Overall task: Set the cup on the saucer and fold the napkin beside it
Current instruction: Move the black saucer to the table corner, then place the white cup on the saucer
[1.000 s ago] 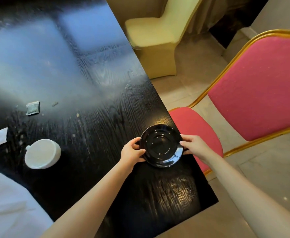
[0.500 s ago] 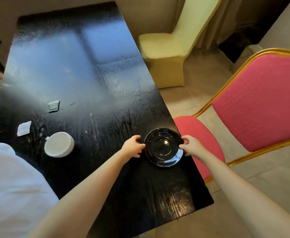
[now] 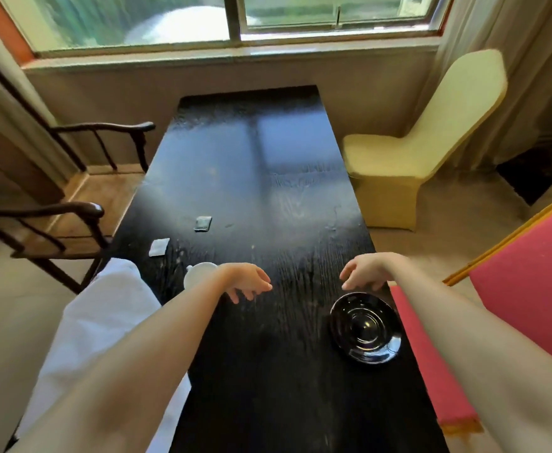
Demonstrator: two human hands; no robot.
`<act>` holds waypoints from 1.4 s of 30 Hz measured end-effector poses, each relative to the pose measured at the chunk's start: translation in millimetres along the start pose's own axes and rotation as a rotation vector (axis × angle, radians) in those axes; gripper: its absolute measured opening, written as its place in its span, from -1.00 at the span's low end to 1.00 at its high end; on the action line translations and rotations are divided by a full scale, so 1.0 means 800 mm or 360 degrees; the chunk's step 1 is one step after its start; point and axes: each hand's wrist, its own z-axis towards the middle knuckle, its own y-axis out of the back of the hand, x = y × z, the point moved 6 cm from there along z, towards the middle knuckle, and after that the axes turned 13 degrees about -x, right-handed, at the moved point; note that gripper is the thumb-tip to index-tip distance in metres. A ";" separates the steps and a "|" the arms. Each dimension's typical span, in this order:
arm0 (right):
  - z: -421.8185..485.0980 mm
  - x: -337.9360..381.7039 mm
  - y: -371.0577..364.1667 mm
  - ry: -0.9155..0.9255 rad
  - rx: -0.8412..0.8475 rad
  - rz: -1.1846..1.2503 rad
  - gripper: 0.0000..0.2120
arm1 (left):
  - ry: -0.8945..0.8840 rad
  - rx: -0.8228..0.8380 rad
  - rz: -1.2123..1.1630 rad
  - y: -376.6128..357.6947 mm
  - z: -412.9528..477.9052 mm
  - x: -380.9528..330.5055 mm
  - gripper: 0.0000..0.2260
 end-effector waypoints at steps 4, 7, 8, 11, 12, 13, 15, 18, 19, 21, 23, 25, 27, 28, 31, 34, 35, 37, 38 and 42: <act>0.014 0.084 -0.004 0.0126 0.0181 -0.0158 -0.55 | 0.0097 -0.0085 -0.0105 0.041 -0.018 0.046 -0.61; 0.031 0.146 -0.016 0.0215 0.0249 -0.0235 -0.54 | 0.0189 -0.0179 -0.0204 0.069 -0.027 0.087 -0.62; 0.037 0.165 -0.020 0.0241 0.0267 -0.0252 -0.55 | 0.0213 -0.0202 -0.0222 0.078 -0.029 0.102 -0.61; 0.054 0.221 -0.032 0.0335 0.0285 -0.0317 -0.56 | 0.0286 -0.0248 -0.0255 0.101 -0.032 0.149 -0.58; 0.058 0.239 -0.036 0.0360 0.0284 -0.0327 -0.56 | 0.0307 -0.0267 -0.0263 0.107 -0.032 0.165 -0.58; 0.064 0.255 -0.040 0.0385 0.0276 -0.0333 -0.58 | 0.0331 -0.0289 -0.0266 0.113 -0.032 0.180 -0.58; 0.081 0.286 -0.049 0.0452 0.0235 -0.0354 -0.61 | 0.0373 -0.0334 -0.0274 0.123 -0.026 0.209 -0.58; 0.107 0.324 -0.064 0.0595 0.0134 -0.0395 -0.62 | 0.0396 -0.0398 -0.0308 0.134 -0.011 0.246 -0.58; 0.114 0.334 -0.068 0.0643 0.0101 -0.0415 -0.60 | 0.0396 -0.0414 -0.0332 0.136 -0.005 0.257 -0.57; 0.128 0.351 -0.078 0.0726 0.0039 -0.0475 -0.56 | 0.0368 -0.0439 -0.0373 0.137 0.010 0.272 -0.55; 0.145 0.359 -0.091 0.0771 -0.0004 -0.0496 -0.57 | 0.0316 -0.0487 -0.0439 0.133 0.026 0.283 -0.53; 0.166 0.354 -0.109 0.0762 0.0013 -0.0448 -0.60 | 0.0259 -0.0546 -0.0511 0.121 0.044 0.291 -0.49; 0.185 0.338 -0.128 0.0713 0.0064 -0.0352 -0.52 | 0.0216 -0.0574 -0.0618 0.101 0.060 0.297 -0.42; 0.191 0.328 -0.137 0.0686 0.0097 -0.0310 -0.46 | 0.0202 -0.0580 -0.0705 0.088 0.066 0.299 -0.38; 0.195 0.303 -0.163 0.0692 0.0246 -0.0166 -0.34 | 0.0134 -0.0613 -0.0942 0.052 0.080 0.300 -0.29; 0.191 0.292 -0.183 0.0732 0.0368 0.0068 -0.28 | 0.0005 -0.0609 -0.1164 0.023 0.091 0.292 -0.26; 0.190 0.292 -0.187 0.0750 0.0367 0.0144 -0.27 | -0.0044 -0.0607 -0.1238 0.017 0.093 0.289 -0.28; 0.186 0.294 -0.193 0.0777 0.0355 0.0273 -0.25 | -0.0108 -0.0630 -0.1361 0.010 0.096 0.282 -0.31; 0.184 0.296 -0.195 0.0789 0.0349 0.0322 -0.25 | -0.0117 -0.0651 -0.1408 0.009 0.097 0.281 -0.31; 0.177 0.298 -0.198 0.0792 0.0328 0.0471 -0.25 | -0.0128 -0.0710 -0.1464 0.009 0.098 0.283 -0.31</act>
